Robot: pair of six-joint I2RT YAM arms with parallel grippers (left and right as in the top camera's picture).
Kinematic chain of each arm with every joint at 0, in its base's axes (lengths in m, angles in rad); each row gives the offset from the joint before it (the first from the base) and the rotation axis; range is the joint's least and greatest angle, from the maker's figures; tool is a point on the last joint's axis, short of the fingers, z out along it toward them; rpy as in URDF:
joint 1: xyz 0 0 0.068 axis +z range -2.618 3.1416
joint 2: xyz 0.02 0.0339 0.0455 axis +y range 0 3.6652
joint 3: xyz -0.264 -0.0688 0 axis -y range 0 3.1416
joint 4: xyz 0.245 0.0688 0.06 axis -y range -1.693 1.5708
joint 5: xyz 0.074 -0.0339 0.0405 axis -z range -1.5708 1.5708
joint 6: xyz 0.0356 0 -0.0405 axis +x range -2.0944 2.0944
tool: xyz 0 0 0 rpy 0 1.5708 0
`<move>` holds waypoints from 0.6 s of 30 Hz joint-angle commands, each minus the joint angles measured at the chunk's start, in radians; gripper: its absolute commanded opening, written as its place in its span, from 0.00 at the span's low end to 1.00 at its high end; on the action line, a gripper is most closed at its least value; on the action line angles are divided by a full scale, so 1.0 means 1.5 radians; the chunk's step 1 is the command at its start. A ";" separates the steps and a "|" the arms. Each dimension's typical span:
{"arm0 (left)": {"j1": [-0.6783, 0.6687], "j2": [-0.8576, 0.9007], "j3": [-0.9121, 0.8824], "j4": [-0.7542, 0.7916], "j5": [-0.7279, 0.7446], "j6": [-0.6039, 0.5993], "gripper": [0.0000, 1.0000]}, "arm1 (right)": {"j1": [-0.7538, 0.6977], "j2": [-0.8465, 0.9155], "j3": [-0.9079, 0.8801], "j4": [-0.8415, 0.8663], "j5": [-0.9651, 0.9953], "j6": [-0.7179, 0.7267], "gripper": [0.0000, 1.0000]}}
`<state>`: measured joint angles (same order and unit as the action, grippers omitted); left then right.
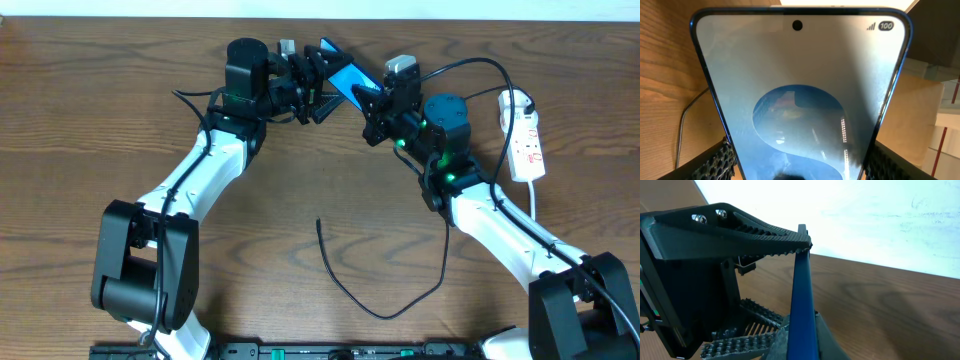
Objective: Plug charger to phone and switch on socket
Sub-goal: 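Open the left gripper and release the phone to the right gripper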
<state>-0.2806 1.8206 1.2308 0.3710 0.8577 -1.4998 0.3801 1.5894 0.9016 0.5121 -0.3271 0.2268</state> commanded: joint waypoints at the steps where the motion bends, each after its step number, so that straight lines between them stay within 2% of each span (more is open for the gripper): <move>1: -0.002 -0.019 0.004 0.011 0.001 0.001 0.08 | 0.010 0.002 0.014 0.003 -0.045 0.019 0.01; 6: -0.002 -0.019 0.004 0.011 0.001 0.002 0.09 | 0.010 0.002 0.014 0.003 -0.045 0.019 0.01; 9: -0.002 -0.019 0.004 0.011 0.001 0.002 0.31 | 0.010 0.002 0.014 0.003 -0.045 0.019 0.01; 11: -0.002 -0.019 0.004 0.011 0.001 0.002 0.58 | 0.010 0.002 0.014 0.003 -0.044 0.019 0.01; 13: -0.002 -0.019 0.004 0.011 0.001 0.002 0.74 | 0.010 0.002 0.014 0.003 -0.042 0.019 0.01; 15: -0.002 -0.019 0.004 0.011 0.001 0.002 0.84 | 0.009 0.002 0.014 0.003 -0.042 0.019 0.01; 18: -0.002 -0.019 0.004 0.011 0.001 0.002 0.91 | 0.009 0.002 0.014 0.004 -0.030 0.019 0.01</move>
<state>-0.2806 1.8206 1.2304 0.3744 0.8577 -1.5047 0.3801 1.5906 0.9016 0.5091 -0.3313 0.2329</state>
